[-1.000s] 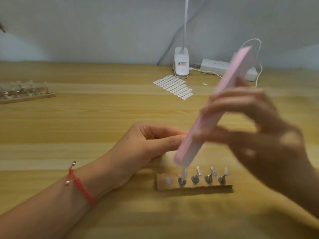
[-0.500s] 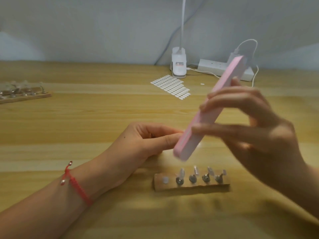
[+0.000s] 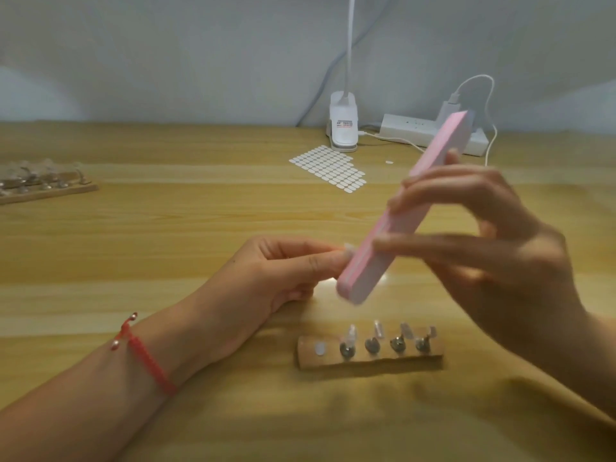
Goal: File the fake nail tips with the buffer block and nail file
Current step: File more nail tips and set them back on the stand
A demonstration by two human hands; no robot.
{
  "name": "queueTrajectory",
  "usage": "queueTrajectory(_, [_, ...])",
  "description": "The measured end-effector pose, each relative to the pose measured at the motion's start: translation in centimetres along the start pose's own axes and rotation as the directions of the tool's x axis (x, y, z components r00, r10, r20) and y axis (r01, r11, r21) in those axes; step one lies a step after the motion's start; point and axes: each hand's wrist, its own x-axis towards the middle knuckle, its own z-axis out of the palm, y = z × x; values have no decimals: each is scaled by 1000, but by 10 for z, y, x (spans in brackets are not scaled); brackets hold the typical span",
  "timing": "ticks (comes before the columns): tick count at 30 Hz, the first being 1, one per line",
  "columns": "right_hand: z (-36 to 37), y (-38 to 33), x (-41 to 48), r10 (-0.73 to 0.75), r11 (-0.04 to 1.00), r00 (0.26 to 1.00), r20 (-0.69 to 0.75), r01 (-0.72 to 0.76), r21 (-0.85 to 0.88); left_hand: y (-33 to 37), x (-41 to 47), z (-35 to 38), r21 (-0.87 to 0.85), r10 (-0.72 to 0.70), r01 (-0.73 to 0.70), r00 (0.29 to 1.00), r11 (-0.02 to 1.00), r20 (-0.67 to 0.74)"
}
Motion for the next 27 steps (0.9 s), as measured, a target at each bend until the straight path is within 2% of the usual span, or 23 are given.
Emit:
queueTrajectory(3, [10, -17, -9, -149, 985, 985, 90, 140, 96, 1, 0, 0, -48, 1, -1, 1000, 999, -1])
queueTrajectory(4, [10, -16, -9, -155, 985, 984, 93, 146, 94, 1, 0, 0, -49, 6, -6, 1000, 999, 5])
queueTrajectory(7, [2, 0, -1, -1, 1000, 1000, -3, 2, 26, 0, 0, 1, -10, 16, -15, 1000, 1000, 12])
queueTrajectory(8, [3, -2, -2, 5, 999, 1000, 2, -6, 35, 0, 0, 0, -11, 15, -15, 1000, 1000, 8])
queueTrajectory(11, [13, -20, -11, -126, 987, 990, 70, 118, 110, -1, 0, 0, -55, 12, -12, 1000, 998, -1])
queueTrajectory(12, [11, -18, -9, -120, 988, 991, 62, 113, 106, -1, 0, 0, -52, 15, -14, 1000, 999, 3])
queueTrajectory(15, [1, 0, 0, 20, 1000, 999, -40, -20, 9, -2, 0, 0, -12, 16, -16, 1000, 1000, -1])
queueTrajectory(16, [3, -1, -1, -1, 1000, 1000, -25, 1, 5, -2, 0, 0, -12, 12, -12, 1000, 1000, -2])
queueTrajectory(19, [10, -17, -10, -197, 979, 977, 81, 193, 60, -1, -1, 1, -29, 5, -5, 1000, 1000, 11])
queueTrajectory(20, [7, -14, -8, -187, 982, 979, 80, 183, 55, -1, -1, 1, -17, 7, -7, 1000, 1000, 14])
queueTrajectory(23, [-2, 2, 1, -6, 1000, 1000, -21, 5, -27, -3, 0, 1, 35, 17, -17, 1000, 999, 4])
queueTrajectory(24, [1, -1, -1, -12, 1000, 1000, -12, 12, -18, -4, 0, 1, 36, 20, -20, 1000, 999, 3])
queueTrajectory(27, [12, -19, -11, -187, 982, 979, 85, 183, 53, -2, -2, 1, 12, 15, -15, 1000, 1000, 0])
